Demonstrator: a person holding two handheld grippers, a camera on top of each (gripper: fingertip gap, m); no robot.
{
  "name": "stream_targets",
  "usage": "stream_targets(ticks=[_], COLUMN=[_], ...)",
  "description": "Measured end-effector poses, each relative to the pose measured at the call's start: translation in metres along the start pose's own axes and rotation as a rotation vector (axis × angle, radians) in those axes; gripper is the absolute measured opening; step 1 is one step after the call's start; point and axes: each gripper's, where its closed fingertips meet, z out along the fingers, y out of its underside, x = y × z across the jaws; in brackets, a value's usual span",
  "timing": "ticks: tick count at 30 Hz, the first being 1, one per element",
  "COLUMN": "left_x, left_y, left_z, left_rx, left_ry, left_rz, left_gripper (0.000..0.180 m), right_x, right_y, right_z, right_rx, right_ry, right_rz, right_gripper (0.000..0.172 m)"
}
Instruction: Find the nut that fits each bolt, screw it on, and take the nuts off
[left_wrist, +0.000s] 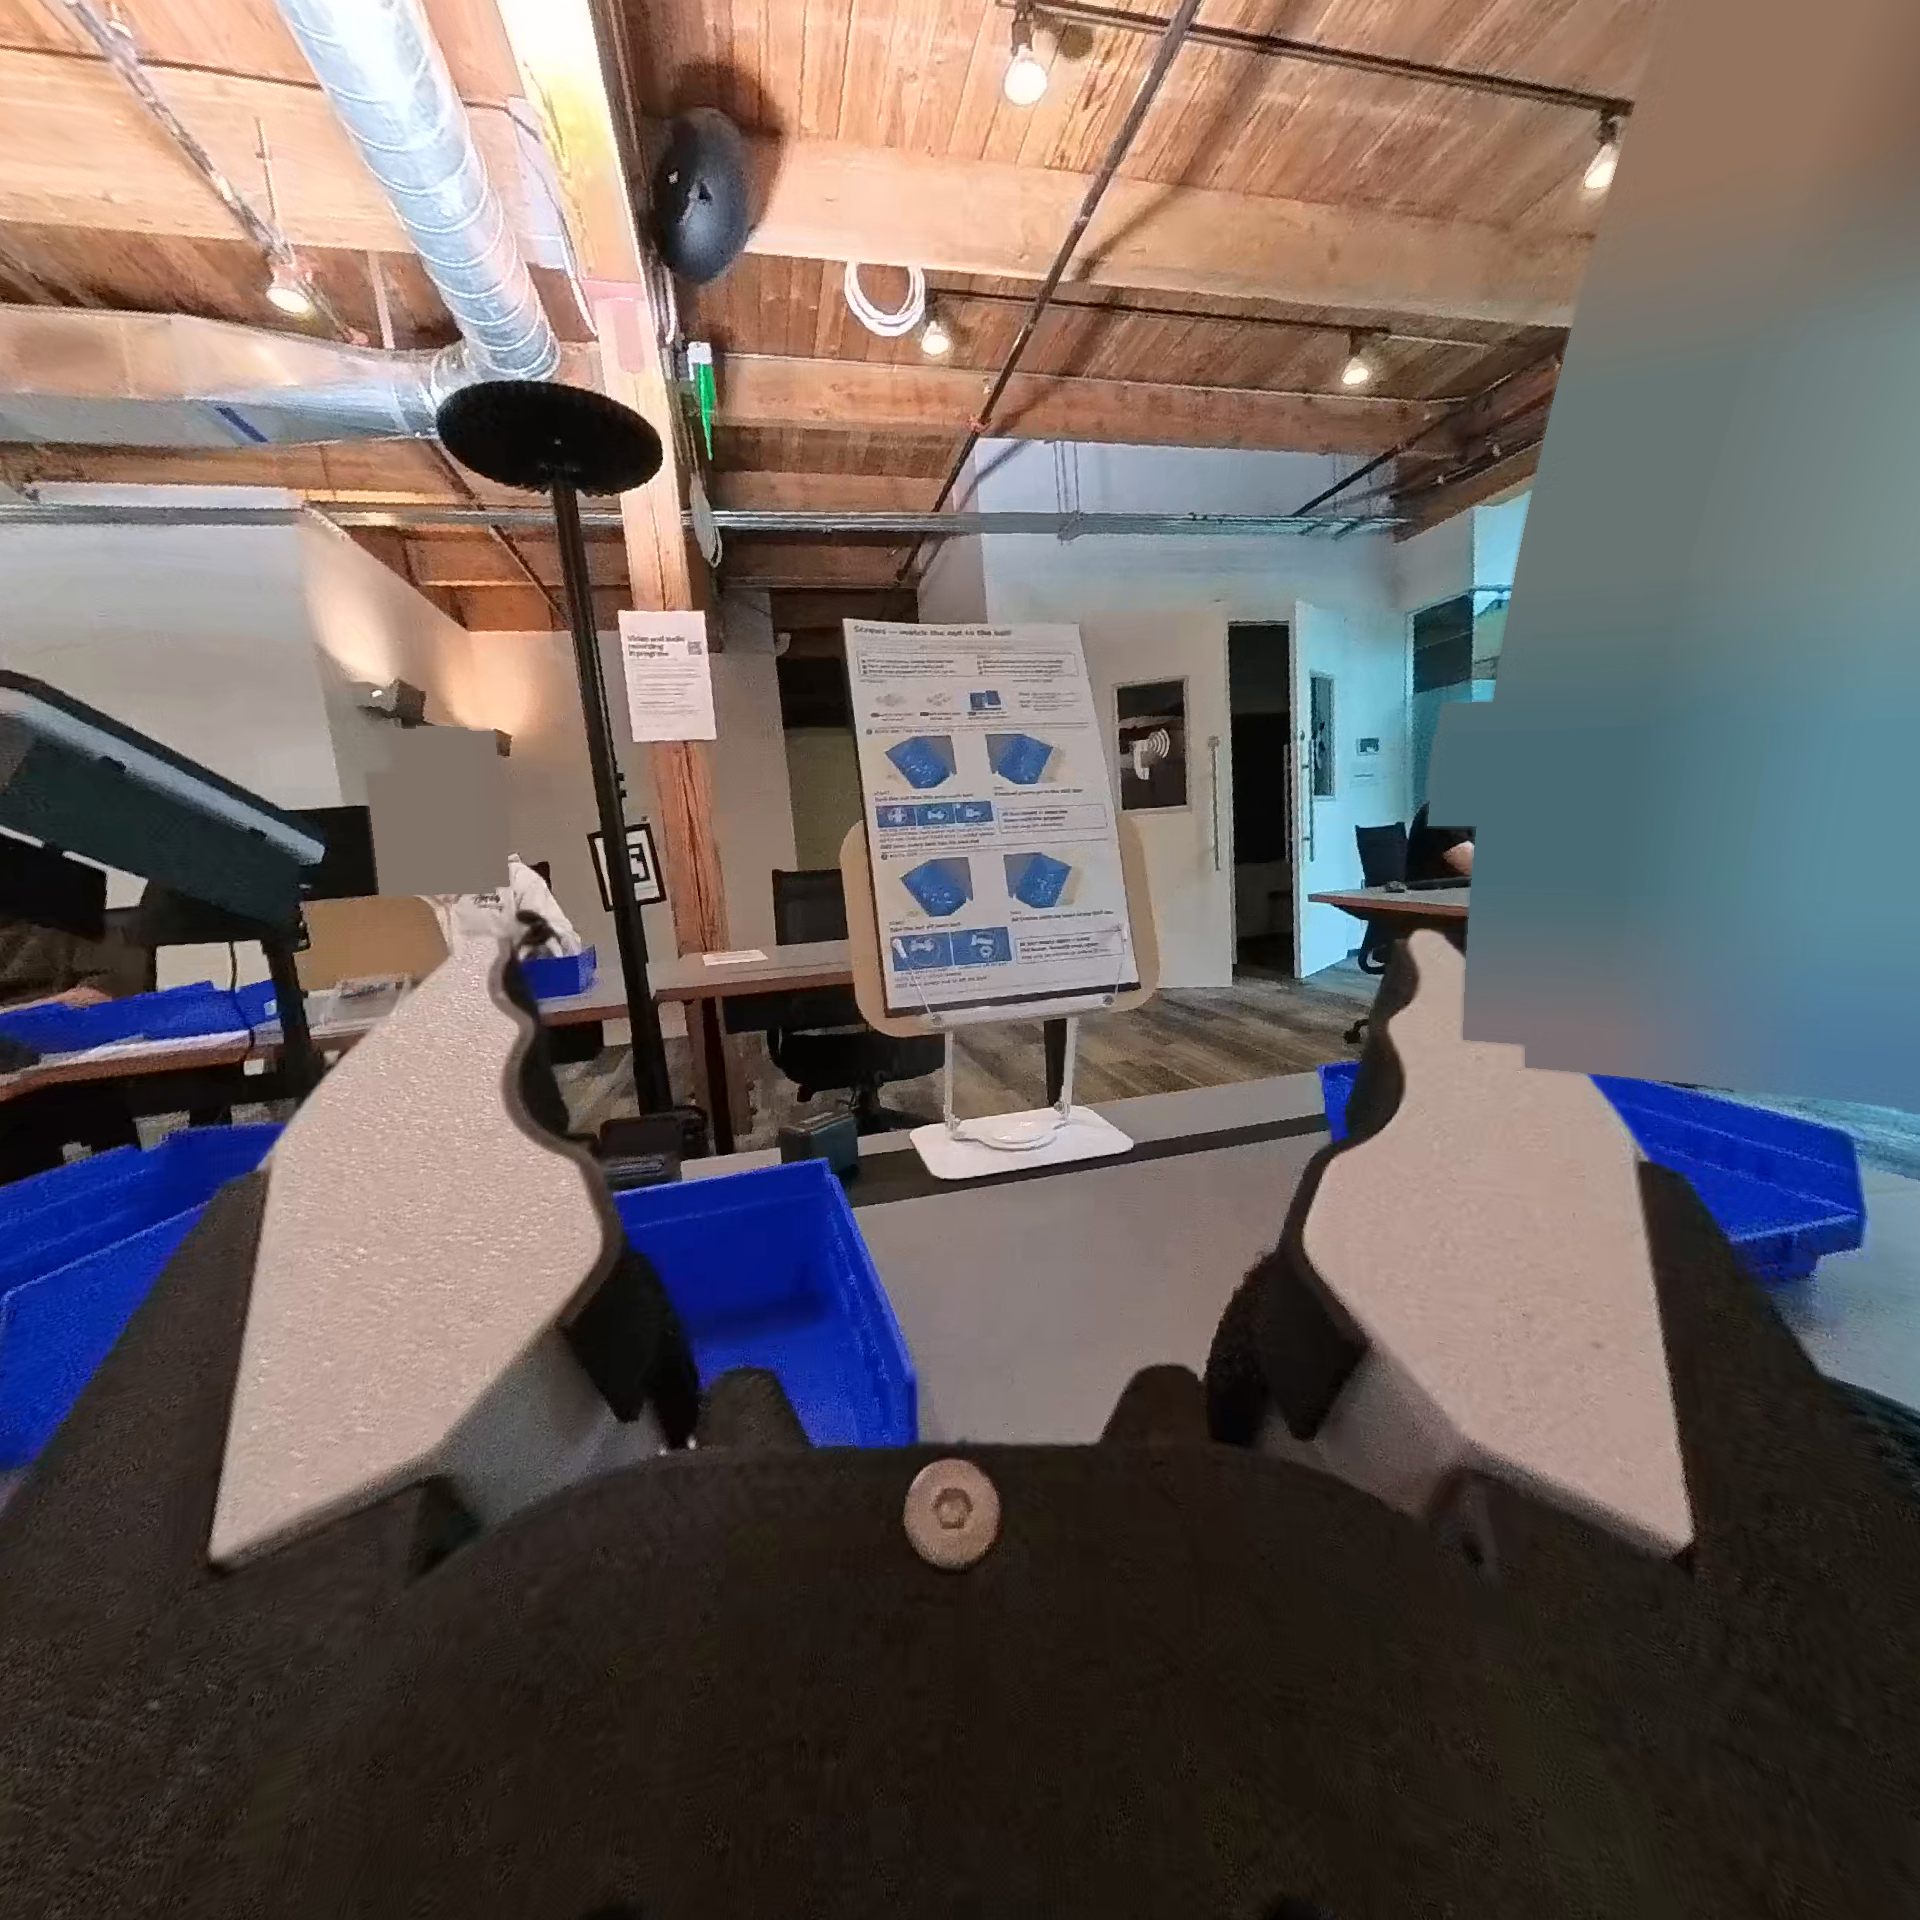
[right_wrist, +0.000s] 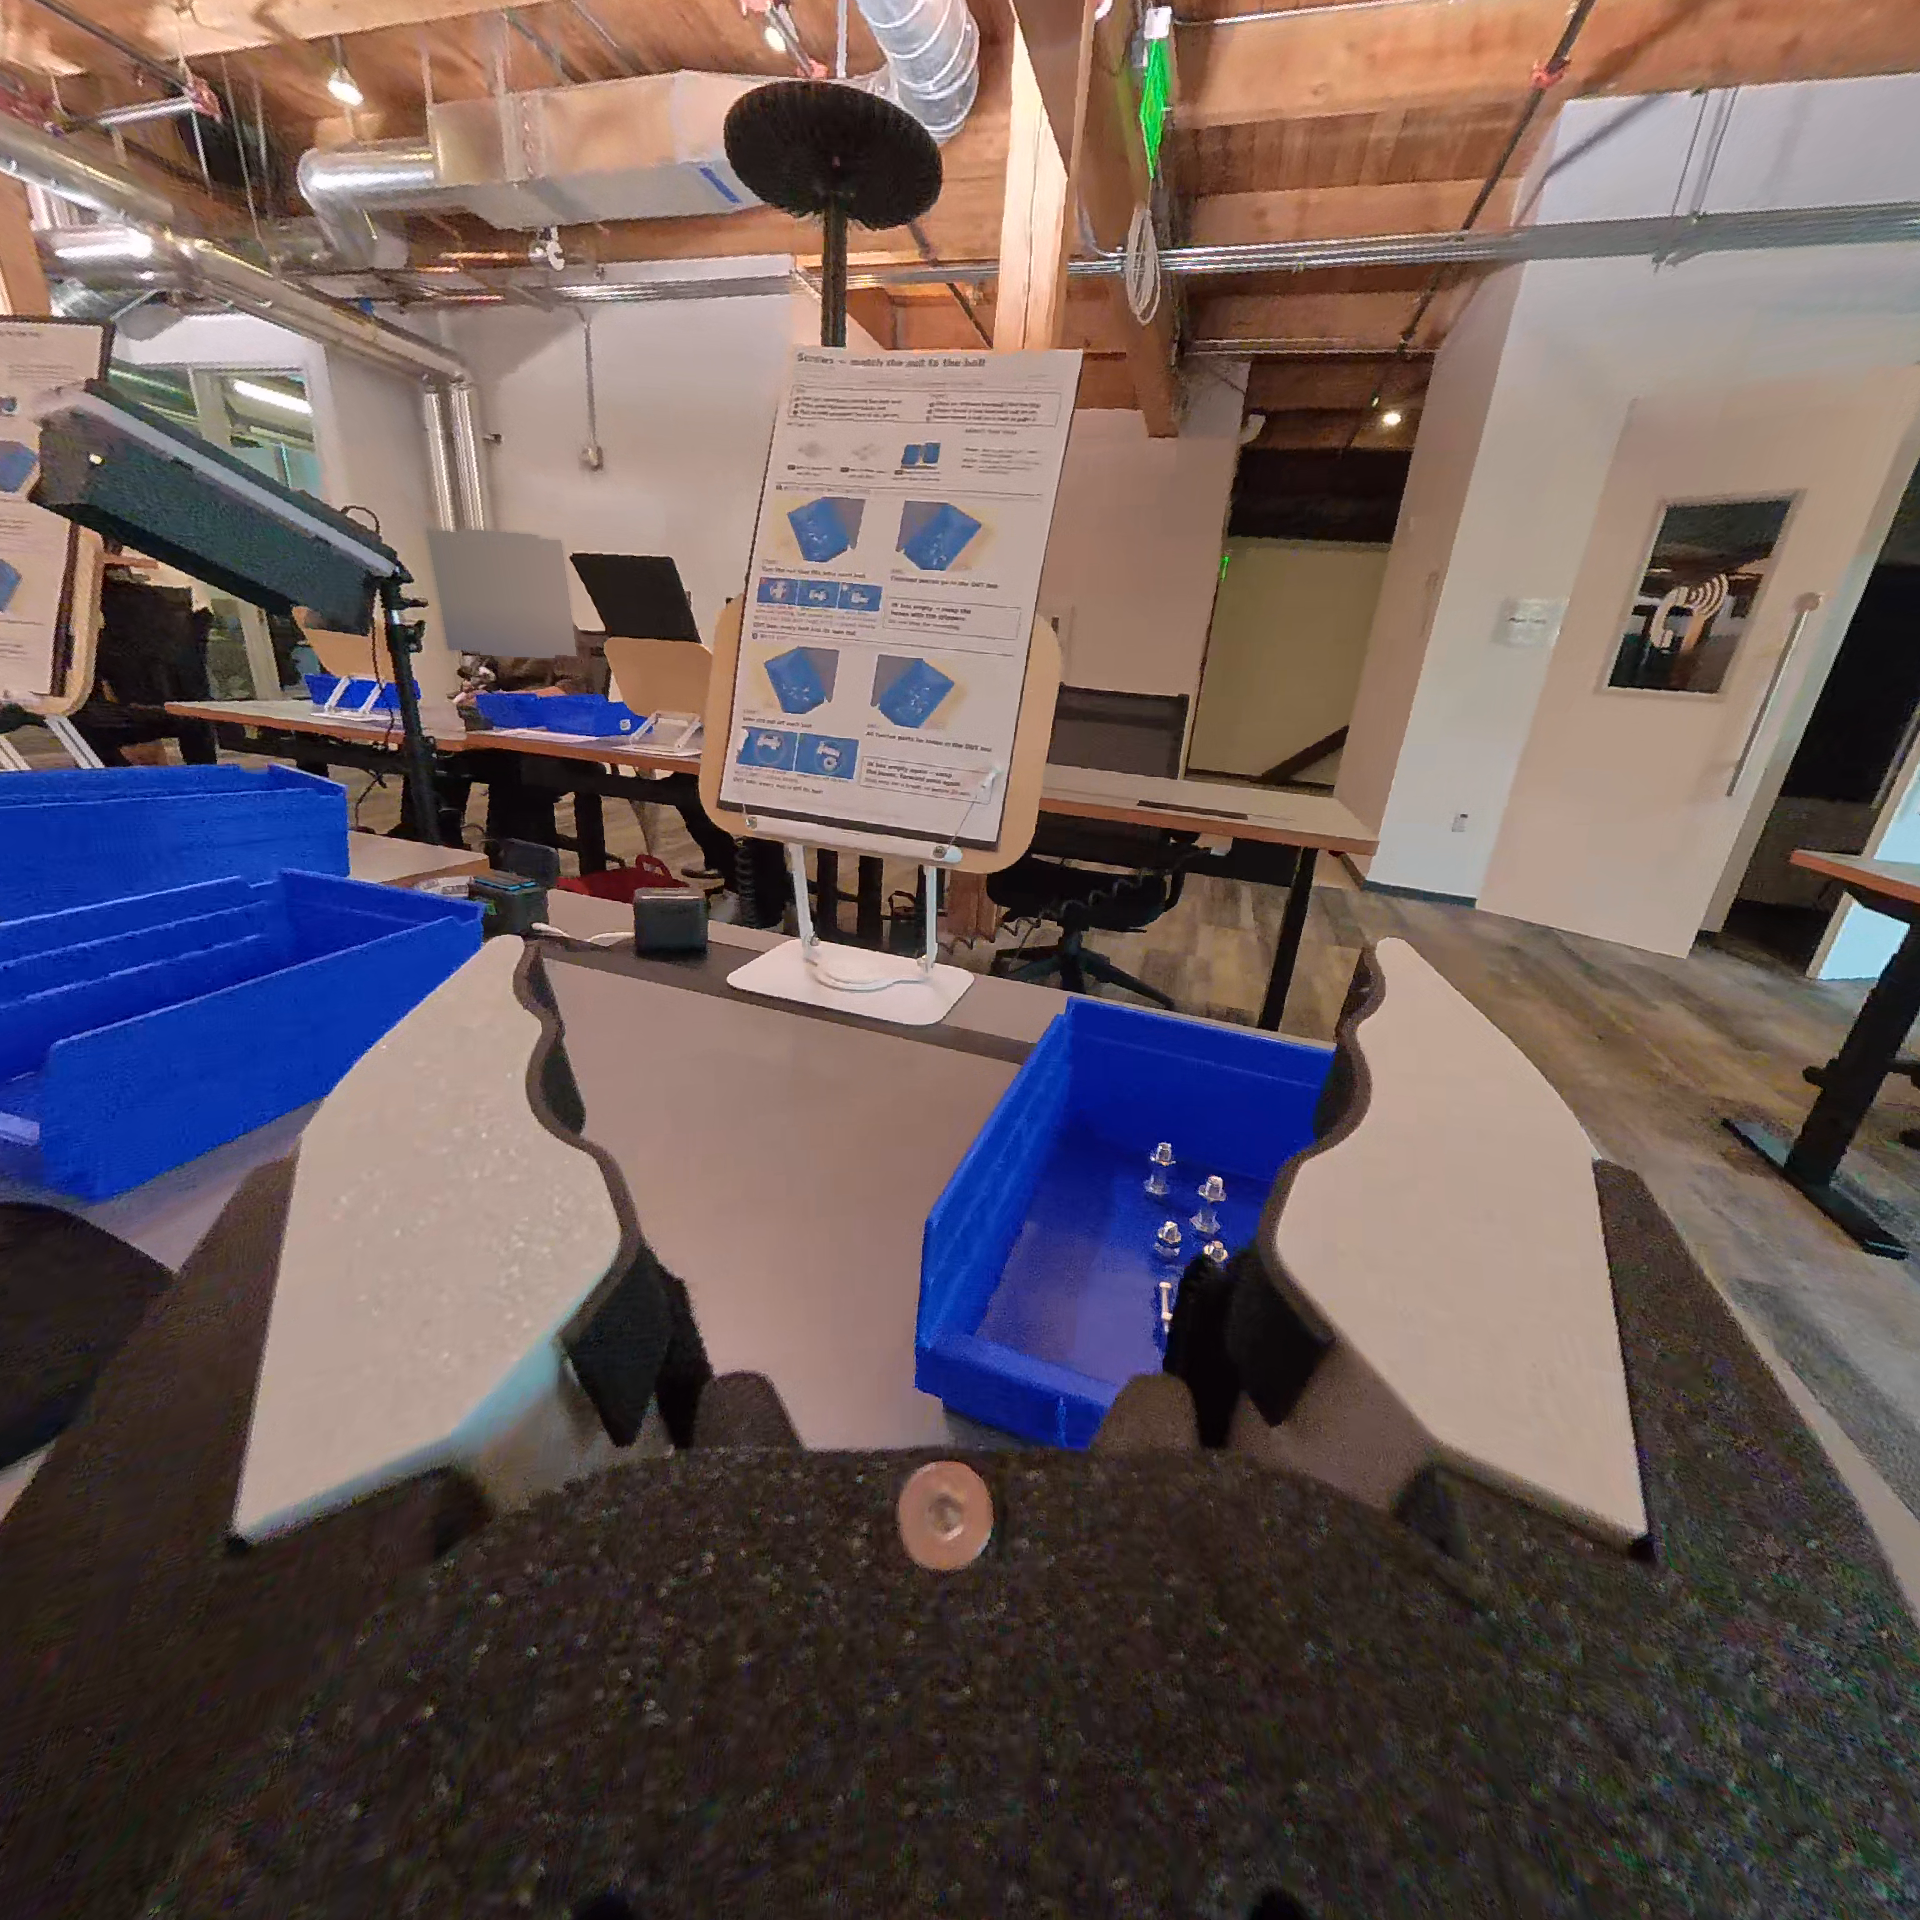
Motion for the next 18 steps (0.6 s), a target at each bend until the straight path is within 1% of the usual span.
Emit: stream_targets(ticks=[2, 3, 4, 5, 6, 7, 8, 10, 12, 14, 16, 18], left_x=[-0.005, -0.005, -0.005, -0.006, -0.006, -0.005, -0.002, 0.01, 0.024, 0.035, 0.053, 0.07], left_y=[0.004, 0.006, 0.01, 0.014, 0.014, 0.011, 0.01, 0.018, 0.035, 0.053, 0.076, 0.105], left_z=[0.002, 0.002, 0.002, 0.001, -0.001, -0.001, 0.001, 0.012, 0.025, 0.04, 0.053, 0.067], left_rx=[0.003, 0.009, 0.013, 0.024, 0.053, 0.102, 0.13, 0.13, 0.071, 0.026, -0.032, -0.132], left_ry=[-0.012, -0.008, -0.001, -0.003, -0.009, -0.015, 0.003, 0.093, 0.199, 0.264, 0.365, 0.437], left_rz=[-0.012, 0.011, 0.059, 0.121, 0.178, 0.196, 0.184, 0.114, 0.035, -0.053, -0.125, -0.162], left_gripper=[0.143, 0.12, 0.089, 0.037, 0.0, 0.0, 0.0, 0.0, 0.001, 0.001, 0.0, 0.0], right_x=[-0.004, -0.008, -0.013, -0.022, -0.032, -0.039, -0.043, -0.047, -0.044, -0.043, -0.049, -0.053], right_y=[0.001, 0.0, 0.0, 0.001, 0.003, 0.003, 0.003, 0.008, 0.014, 0.023, 0.04, 0.062], right_z=[0.001, 0.0, -0.002, -0.005, -0.008, -0.009, -0.009, -0.006, 0.0, 0.007, 0.015, 0.025], right_rx=[-0.004, -0.004, 0.002, 0.013, 0.035, 0.06, 0.071, 0.047, 0.013, -0.029, -0.108, -0.208], right_ry=[-0.015, -0.03, -0.063, -0.115, -0.161, -0.186, -0.196, -0.215, -0.217, -0.228, -0.281, -0.313], right_rz=[-0.012, -0.025, -0.06, -0.12, -0.184, -0.246, -0.276, -0.255, -0.192, -0.116, -0.049, -0.017], right_gripper=[0.139, 0.135, 0.114, 0.079, 0.042, 0.01, 0.003, 0.001, 0.001, 0.001, 0.002, 0.002])
